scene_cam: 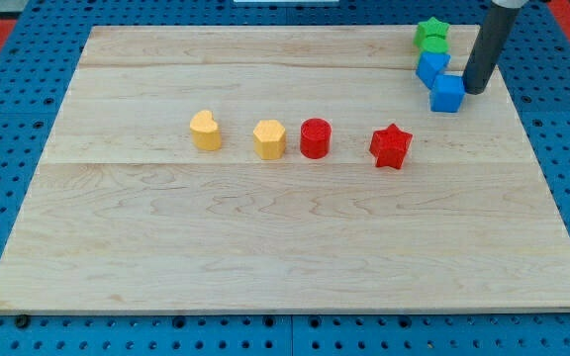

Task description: Point the arm diagonally to the red star

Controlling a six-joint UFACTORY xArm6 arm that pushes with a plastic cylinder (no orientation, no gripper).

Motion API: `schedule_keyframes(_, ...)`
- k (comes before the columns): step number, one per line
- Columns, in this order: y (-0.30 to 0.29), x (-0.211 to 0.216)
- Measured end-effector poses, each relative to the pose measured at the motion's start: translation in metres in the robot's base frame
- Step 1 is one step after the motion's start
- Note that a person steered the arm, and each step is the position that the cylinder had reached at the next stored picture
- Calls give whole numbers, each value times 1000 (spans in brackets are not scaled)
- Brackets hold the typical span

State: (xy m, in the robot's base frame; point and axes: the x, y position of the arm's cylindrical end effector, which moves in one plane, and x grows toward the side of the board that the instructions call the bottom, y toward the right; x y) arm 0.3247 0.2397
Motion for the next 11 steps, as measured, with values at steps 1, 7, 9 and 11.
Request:
schedule_keyframes(1,-1,0)
schedule_keyframes(7,6,8)
schedule_keyframes(9,32,104)
schedule_keyframes(11,-56,159)
